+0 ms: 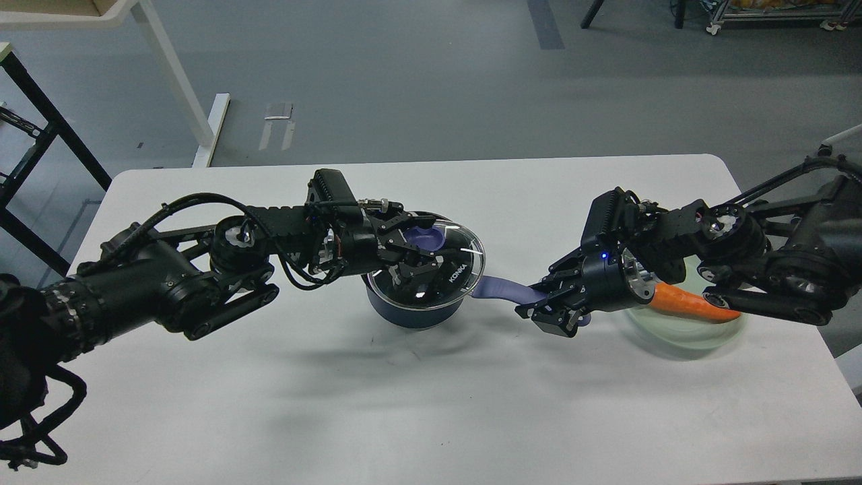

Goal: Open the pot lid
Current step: 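Lift the glass lid off the pot with the left gripper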

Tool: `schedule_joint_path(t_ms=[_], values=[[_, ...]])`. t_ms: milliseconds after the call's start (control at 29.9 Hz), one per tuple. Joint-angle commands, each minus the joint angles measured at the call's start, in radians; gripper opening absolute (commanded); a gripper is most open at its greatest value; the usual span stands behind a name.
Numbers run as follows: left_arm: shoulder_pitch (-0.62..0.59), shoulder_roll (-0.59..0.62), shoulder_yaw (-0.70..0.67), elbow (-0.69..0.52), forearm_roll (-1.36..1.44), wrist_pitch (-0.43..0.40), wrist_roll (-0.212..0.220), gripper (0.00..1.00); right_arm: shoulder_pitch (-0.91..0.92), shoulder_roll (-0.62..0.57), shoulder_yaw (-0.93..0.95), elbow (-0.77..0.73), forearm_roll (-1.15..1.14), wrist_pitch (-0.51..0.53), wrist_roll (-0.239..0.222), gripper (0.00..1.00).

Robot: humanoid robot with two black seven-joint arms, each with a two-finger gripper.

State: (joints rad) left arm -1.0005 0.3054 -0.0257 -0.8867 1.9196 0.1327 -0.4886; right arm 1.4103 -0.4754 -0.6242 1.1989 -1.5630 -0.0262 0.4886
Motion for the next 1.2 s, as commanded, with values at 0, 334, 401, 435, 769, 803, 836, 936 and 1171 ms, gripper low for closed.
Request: schedule_joint_path(t_ms=[0, 334, 401, 435, 769, 803, 836, 936, 1171], values=[[-0.007, 0.009, 0.000, -0.011, -0.002, 0.004, 0.000, 0.35, -0.001, -0.002, 0.000, 0.001, 0.000, 0.000, 0.000, 0.29], [-0.095, 0.131, -0.002, -0.106, -0.001, 0.002, 0.000, 0.36, -0.001, -0.008, 0.000, 0.001, 0.000, -0.001, 0.000, 0.30], [-0.116, 0.193, -0.002, -0.141, -0.001, 0.002, 0.000, 0.36, -0.001, -0.005, 0.000, -0.001, 0.000, -0.001, 0.000, 0.30], [-0.119, 0.227, -0.002, -0.159, -0.001, 0.002, 0.000, 0.36, -0.001, -0.003, 0.000, -0.001, 0.000, -0.001, 0.000, 0.30], [-0.011, 0.605, 0.070, -0.242, -0.001, 0.174, 0.000, 0.36, 0.001, -0.002, 0.000, -0.002, 0.000, -0.001, 0.000, 0.30], [0.008, 0.627, 0.087, -0.241, -0.001, 0.217, 0.000, 0.36, 0.001, -0.002, 0.000, -0.001, 0.000, -0.001, 0.000, 0.30], [0.029, 0.650, 0.108, -0.238, -0.002, 0.255, 0.000, 0.36, 0.001, -0.002, 0.000, -0.001, 0.000, -0.003, 0.000, 0.30], [0.086, 0.695, 0.159, -0.218, -0.011, 0.329, 0.000, 0.37, 0.001, -0.002, 0.000, -0.002, 0.000, -0.008, 0.000, 0.30], [0.195, 0.641, 0.174, -0.068, -0.043, 0.356, 0.000, 0.37, 0.001, 0.000, 0.000, -0.002, 0.000, -0.008, 0.000, 0.30]])
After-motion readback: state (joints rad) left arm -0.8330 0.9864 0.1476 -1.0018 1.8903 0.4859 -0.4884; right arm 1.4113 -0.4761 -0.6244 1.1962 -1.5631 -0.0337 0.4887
